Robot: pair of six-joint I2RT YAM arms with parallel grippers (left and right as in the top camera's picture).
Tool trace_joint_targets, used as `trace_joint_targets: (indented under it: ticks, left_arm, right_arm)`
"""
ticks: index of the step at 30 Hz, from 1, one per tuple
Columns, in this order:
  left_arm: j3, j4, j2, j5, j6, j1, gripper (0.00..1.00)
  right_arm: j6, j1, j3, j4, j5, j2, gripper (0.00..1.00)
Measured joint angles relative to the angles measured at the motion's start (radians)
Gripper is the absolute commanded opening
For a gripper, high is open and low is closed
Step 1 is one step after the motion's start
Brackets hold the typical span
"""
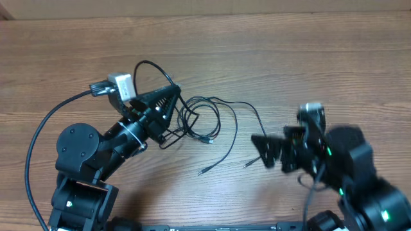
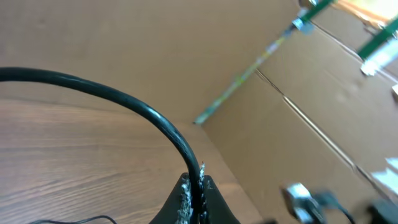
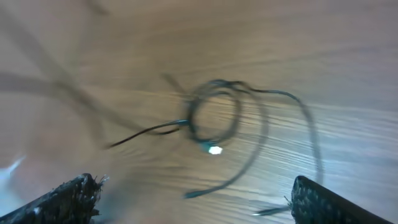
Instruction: Untangle cables
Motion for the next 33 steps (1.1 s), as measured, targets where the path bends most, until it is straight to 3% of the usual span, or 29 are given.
trace_joint_targets:
  ticks: [4, 9, 13, 22, 27, 33]
  left_arm:
    - [0.0, 0.004, 0.0, -0.032, -0.036, 0.0, 0.04]
    - [0.0, 0.007, 0.0, -0.045, -0.101, 0.0, 0.04]
    - [0.0, 0.007, 0.0, -0.05, -0.169, 0.0, 0.04]
    - [0.0, 0.006, 0.0, -0.056, -0.357, 0.0, 0.04]
    - [0.0, 0.007, 0.0, -0.039, -0.392, 0.0, 0.04]
    - [0.0, 0.06, 0.0, 0.015, -0.403, 0.0, 0.04]
  right_arm:
    - [-0.006, 0.064, -0.137, 0.138, -0.092, -0.065, 1.0]
    - [0.04, 0.18, -0.352, 0.509, -0.178, 0.003, 1.0]
    - [0.07, 0.273, -0.439, 0.788, -0.148, 0.142, 1.0]
    - [0.09, 0.377, -0.438, 1.323, -0.03, 0.551, 1.0]
    - [0.092, 0.382, -0.435, 1.413, 0.009, 0.701, 1.0]
    - [0.052, 0.389, -0.425, 1.417, 0.034, 0.729, 1.0]
